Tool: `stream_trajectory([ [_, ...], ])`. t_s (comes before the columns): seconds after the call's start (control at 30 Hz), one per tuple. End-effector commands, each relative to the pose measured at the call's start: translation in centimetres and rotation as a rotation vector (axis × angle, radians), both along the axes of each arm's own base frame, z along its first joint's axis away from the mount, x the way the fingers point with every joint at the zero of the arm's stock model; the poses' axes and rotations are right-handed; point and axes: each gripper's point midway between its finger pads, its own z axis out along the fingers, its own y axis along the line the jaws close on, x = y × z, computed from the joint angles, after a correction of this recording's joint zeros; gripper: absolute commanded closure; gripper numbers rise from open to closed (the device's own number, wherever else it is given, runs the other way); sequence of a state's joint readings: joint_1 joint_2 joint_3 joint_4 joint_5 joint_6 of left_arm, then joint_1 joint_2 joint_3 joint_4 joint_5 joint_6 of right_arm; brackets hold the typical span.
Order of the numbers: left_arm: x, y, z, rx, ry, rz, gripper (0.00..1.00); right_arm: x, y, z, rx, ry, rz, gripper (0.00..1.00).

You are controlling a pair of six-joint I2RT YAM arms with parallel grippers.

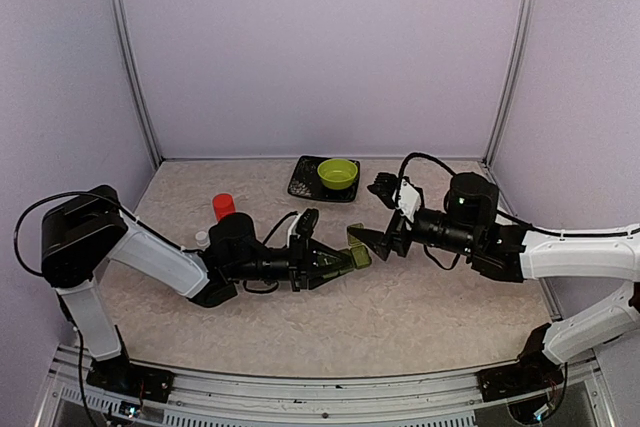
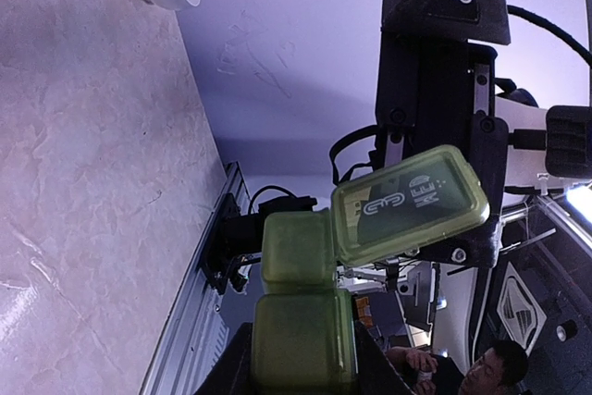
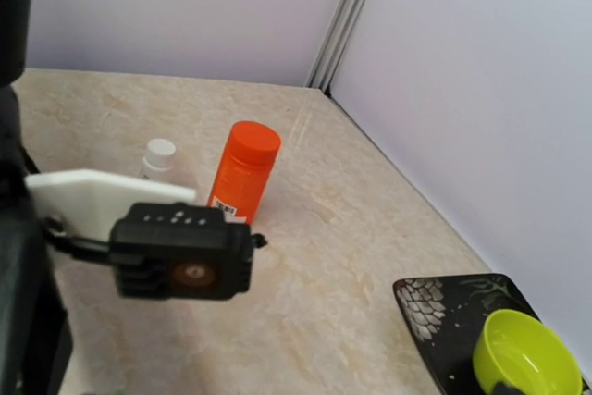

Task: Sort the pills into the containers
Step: Open the pill container in the compartment of the pill container.

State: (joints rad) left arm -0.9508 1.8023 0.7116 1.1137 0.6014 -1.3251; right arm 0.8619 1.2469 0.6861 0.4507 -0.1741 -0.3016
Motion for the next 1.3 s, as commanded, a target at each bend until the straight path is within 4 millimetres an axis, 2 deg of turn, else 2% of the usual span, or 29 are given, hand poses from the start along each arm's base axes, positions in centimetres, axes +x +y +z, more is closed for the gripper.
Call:
stream_trajectory([
  [0.0, -0.4, -0.6, 0.6, -0.014, -0.043, -0.028, 0.71, 0.9, 0.4, 0.0, -0.013, 0.024, -0.034, 0.10],
  [0.4, -0.5, -0.7, 0.0, 0.039, -0.101, -0.040, 0.72, 1.7, 0.2, -1.8, -0.099, 0.046, -0.074, 0.10],
  [0.63, -0.6, -0.8, 0.6, 0.055, -0.147, -0.049, 0.71, 1.7, 0.4, -3.5, -0.164, 0.078, -0.062, 0.09],
  [0.97, -0.7, -0.7, 0.9, 0.069, -0.181, -0.054, 0.71, 1.9, 0.3, -4.4, -0.186, 0.092, -0.072, 0.10],
  [1.1, -0.7, -0.7, 0.9, 0.078, -0.187, -0.055, 0.72, 2.3, 0.0, -4.3, -0.184, 0.087, -0.092, 0.09],
  [1.27, -0.6, -0.7, 0.8, 0.085, -0.188, -0.056, 0.71, 2.6, -0.5, -2.9, -0.152, 0.069, -0.111, 0.09],
])
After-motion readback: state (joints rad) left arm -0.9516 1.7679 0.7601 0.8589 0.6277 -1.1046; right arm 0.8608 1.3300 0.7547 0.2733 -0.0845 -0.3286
